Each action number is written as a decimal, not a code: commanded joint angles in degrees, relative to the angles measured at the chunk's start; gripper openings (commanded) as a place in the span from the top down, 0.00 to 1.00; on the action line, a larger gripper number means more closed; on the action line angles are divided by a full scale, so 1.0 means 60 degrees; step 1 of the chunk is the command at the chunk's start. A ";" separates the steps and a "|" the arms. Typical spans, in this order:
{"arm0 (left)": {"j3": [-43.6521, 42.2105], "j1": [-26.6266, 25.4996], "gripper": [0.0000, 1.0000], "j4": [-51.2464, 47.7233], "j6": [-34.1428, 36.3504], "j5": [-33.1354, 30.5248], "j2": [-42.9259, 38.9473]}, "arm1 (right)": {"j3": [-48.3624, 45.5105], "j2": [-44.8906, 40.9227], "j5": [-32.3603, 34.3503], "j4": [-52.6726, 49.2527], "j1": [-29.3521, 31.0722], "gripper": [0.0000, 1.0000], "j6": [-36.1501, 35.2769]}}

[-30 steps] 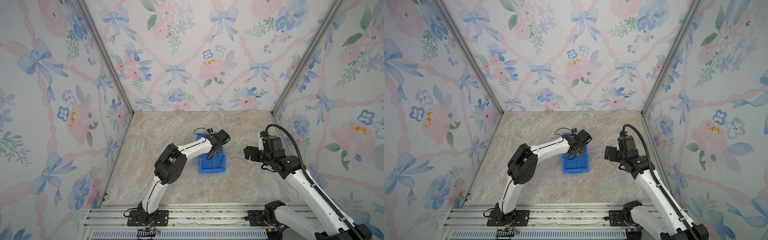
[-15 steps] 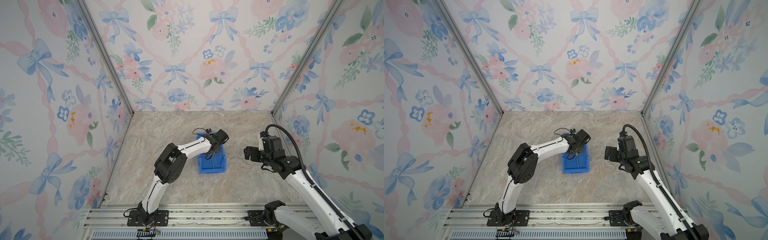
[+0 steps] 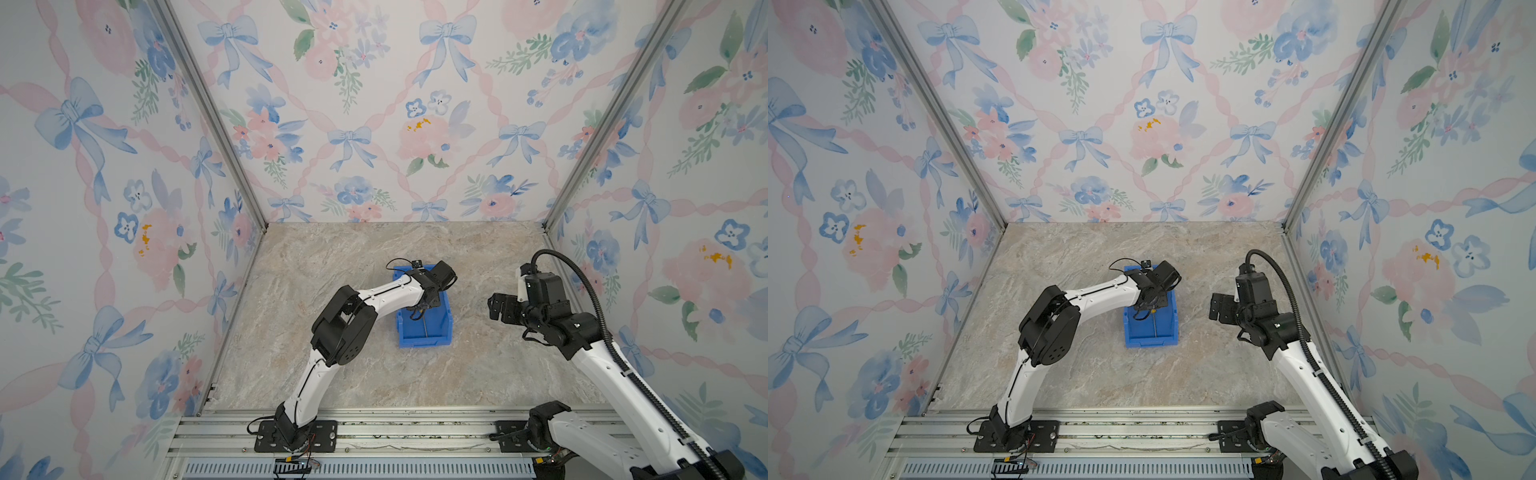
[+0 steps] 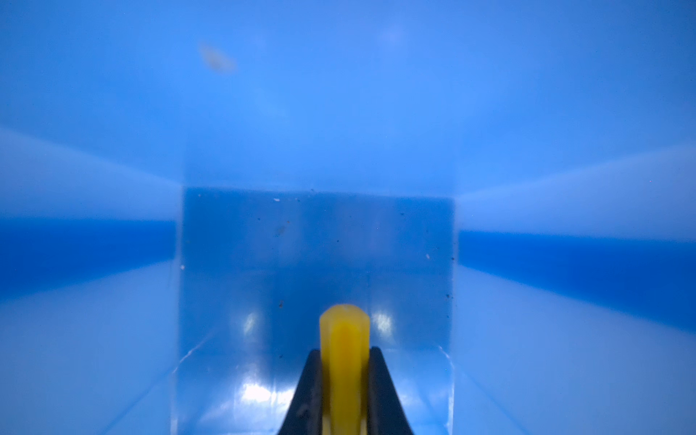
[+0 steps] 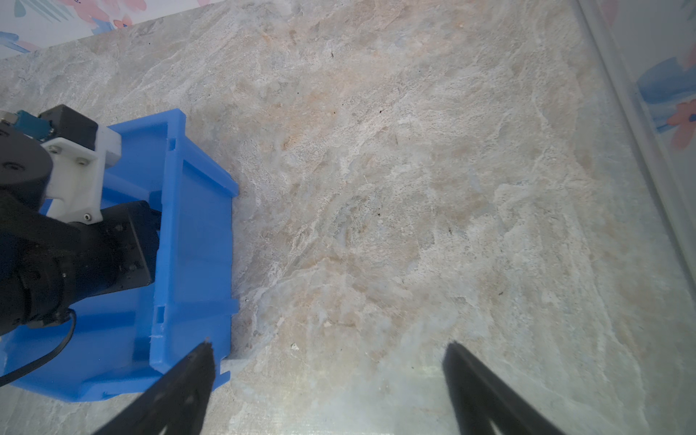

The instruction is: Put the screwdriver in the bin

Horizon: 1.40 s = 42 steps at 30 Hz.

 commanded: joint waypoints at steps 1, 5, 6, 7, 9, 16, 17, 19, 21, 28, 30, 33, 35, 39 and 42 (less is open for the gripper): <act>-0.0219 0.0022 0.79 -0.0180 0.0104 -0.0086 0.0177 | -0.0019 -0.0191 0.0081 0.0006 -0.0075 0.03 -0.0006; -0.0200 -0.0044 0.69 -0.0205 0.0178 -0.0215 0.0081 | -0.0052 -0.0297 0.0095 -0.0042 -0.0082 0.03 -0.0075; -0.0217 -0.0058 0.66 -0.0195 0.0177 -0.0243 0.0032 | -0.0068 -0.0337 0.0099 -0.0058 -0.0082 0.03 -0.0097; -0.0236 -0.0064 0.64 -0.0204 0.0159 -0.0268 0.0003 | -0.0067 -0.0373 0.0095 -0.0074 -0.0093 0.03 -0.0123; -0.0275 -0.0122 0.59 -0.0195 0.0159 -0.0345 -0.0089 | -0.0067 -0.0492 0.0095 -0.0115 -0.0104 0.03 -0.0182; -0.0211 -0.0503 0.53 -0.0218 0.0650 -0.0677 -0.0833 | 0.0035 -0.0847 0.0168 -0.0360 -0.0173 0.03 -0.0376; -0.0254 -0.0566 0.49 -0.0223 0.0743 -0.0646 -0.1040 | 0.0049 -0.0934 0.0182 -0.0384 -0.0194 0.03 -0.0390; -0.0409 -0.0754 0.42 -0.0224 0.0942 -0.0712 -0.1562 | 0.0027 -0.1103 0.0183 -0.0368 -0.0274 0.03 -0.0404; -0.0651 -0.0919 0.33 -0.0231 0.1107 -0.0729 -0.2080 | -0.0023 -0.1232 0.0168 -0.0317 -0.0402 0.03 -0.0413; -0.2019 -0.1404 0.04 -0.0195 0.1663 -0.0826 -0.4321 | -0.0389 -0.1668 0.0038 -0.0089 -0.0857 0.03 -0.0052; -0.2475 -0.1446 0.02 -0.0182 0.1946 -0.0917 -0.5018 | -0.0524 -0.1737 -0.0020 0.0003 -0.0995 0.03 0.0087; -0.3184 -0.1463 0.02 -0.0126 0.2503 -0.1083 -0.6053 | -0.0659 -0.1751 0.0007 0.0023 -0.1089 0.03 0.0173; -0.3734 -0.1449 0.03 -0.0069 0.2816 -0.1281 -0.6793 | -0.0811 -0.1738 0.0139 0.0055 -0.1104 0.03 0.0248; -0.5103 -0.1096 0.02 0.0021 0.3141 -0.1513 -0.8435 | -0.1083 -0.1643 0.0334 0.0067 -0.1137 0.03 0.0327; -0.6272 -0.0526 0.02 0.0195 0.3308 -0.1540 -0.9794 | -0.1235 -0.1548 0.0785 0.0021 -0.1155 0.03 0.0454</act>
